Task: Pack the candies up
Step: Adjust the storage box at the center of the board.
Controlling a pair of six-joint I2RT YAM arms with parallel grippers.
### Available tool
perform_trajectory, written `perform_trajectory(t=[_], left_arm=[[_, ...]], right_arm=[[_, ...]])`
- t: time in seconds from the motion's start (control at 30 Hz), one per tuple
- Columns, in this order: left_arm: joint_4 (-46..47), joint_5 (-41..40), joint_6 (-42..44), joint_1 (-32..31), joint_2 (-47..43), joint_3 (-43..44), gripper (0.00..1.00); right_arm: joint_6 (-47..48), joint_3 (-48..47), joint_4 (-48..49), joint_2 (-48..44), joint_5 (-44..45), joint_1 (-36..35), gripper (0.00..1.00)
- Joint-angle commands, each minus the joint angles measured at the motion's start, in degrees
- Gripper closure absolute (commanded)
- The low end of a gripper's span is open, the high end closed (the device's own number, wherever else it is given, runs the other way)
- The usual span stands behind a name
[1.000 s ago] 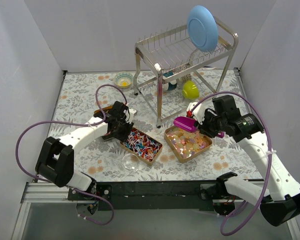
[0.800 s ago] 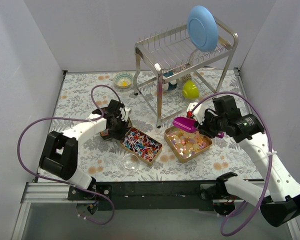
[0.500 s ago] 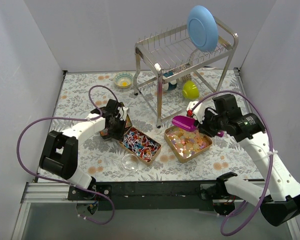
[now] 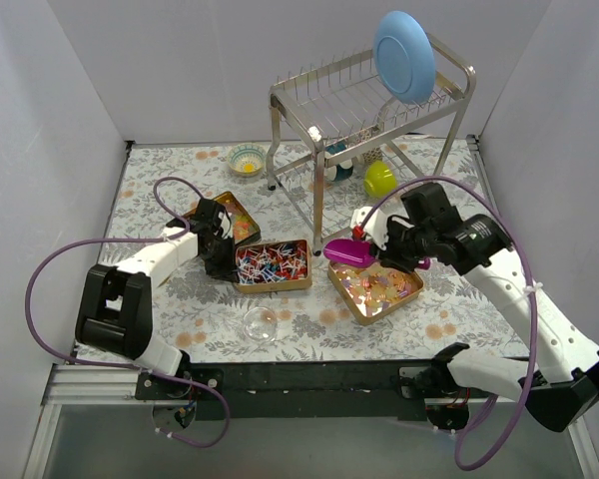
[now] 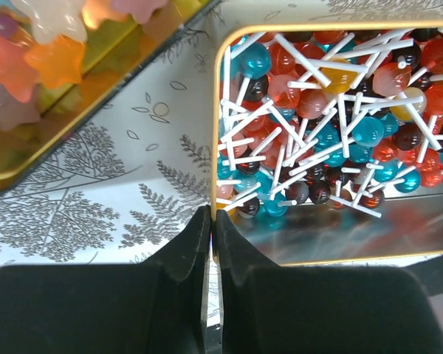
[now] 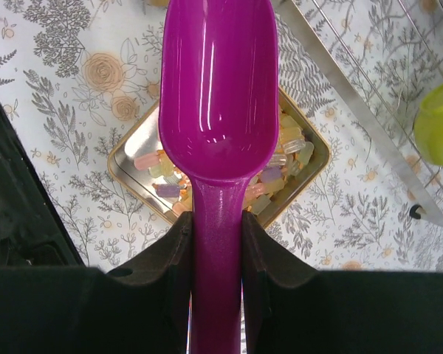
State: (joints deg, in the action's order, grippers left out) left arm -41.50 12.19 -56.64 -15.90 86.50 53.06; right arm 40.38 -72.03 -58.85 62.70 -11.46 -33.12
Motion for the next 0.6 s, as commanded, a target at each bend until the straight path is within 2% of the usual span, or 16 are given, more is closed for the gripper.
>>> perform_trajectory(t=[0.0,0.1,0.13,0.23,0.37,0.47,0.57], left_arm=[[-0.52,5.65,-1.54,-0.1,-3.35,-0.5,1.0],[-1.48,5.83,-1.37,-0.1,-4.41,-0.41,1.0],[-2.01,5.57,-1.45,-0.1,-4.58,-0.41,0.97],[-2.8,6.7,-1.37,-0.1,-5.64,-0.67,0.68],[-4.03,7.94,-0.58,-0.1,-7.92,-0.94,0.52],[-5.52,4.53,-0.84,0.34,-10.29,-0.41,0.45],[-5.88,1.45,-1.98,2.01,-12.32,0.03,0.44]], right_arm=[[2.77,-4.17,-0.3,1.72,2.49,-4.57,0.99],[3.91,-6.19,-0.21,4.01,4.77,-8.09,0.99],[4.18,-6.63,-0.3,5.4,5.39,-9.05,0.99],[5.23,-8.3,0.14,8.22,8.38,-12.75,0.99],[5.41,-10.23,0.58,11.13,10.76,-16.79,0.99],[5.76,-11.2,0.67,13.76,16.45,-20.29,0.99],[5.77,-15.93,-2.22,19.37,22.96,-23.55,0.99]])
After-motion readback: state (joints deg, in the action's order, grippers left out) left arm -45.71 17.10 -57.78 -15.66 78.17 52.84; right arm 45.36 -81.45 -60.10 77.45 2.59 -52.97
